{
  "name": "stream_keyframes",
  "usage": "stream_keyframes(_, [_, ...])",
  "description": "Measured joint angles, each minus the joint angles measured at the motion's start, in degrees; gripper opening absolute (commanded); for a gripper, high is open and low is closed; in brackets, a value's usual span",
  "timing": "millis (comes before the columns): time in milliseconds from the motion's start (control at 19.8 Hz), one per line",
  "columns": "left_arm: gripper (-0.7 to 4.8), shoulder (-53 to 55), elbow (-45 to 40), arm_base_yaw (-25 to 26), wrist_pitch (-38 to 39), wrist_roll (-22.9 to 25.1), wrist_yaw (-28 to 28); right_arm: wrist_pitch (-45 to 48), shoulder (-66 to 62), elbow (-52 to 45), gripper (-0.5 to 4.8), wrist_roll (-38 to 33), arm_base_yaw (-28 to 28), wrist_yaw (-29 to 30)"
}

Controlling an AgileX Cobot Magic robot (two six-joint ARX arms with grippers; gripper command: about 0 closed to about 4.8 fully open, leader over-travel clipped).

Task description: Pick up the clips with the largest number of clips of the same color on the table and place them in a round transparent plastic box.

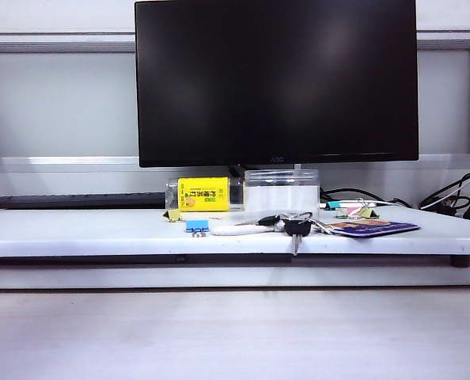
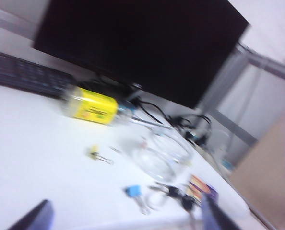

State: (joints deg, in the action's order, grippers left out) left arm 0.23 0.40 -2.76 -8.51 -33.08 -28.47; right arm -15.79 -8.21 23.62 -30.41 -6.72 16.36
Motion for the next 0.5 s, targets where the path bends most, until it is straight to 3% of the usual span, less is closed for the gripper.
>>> stream_keyframes(252, [3.69,0.02,4.31,0.00,-0.04,0.09,-2.25,-17.09,-21.03,17.07,0.24,9.53,0.00,-4.59])
stream_keyframes(403, [3.69,0.07,7.56,0.00,1.27,2.89,-2.51,-20.22,-29.00,20.15,0.29,11.96,-0.13,-4.50])
stream_keyframes(504, [3.68,0.11,11.28,0.00,6.03,5.92,-2.78,-19.08,-36.63,21.79,0.48,12.37,-1.73,-4.09])
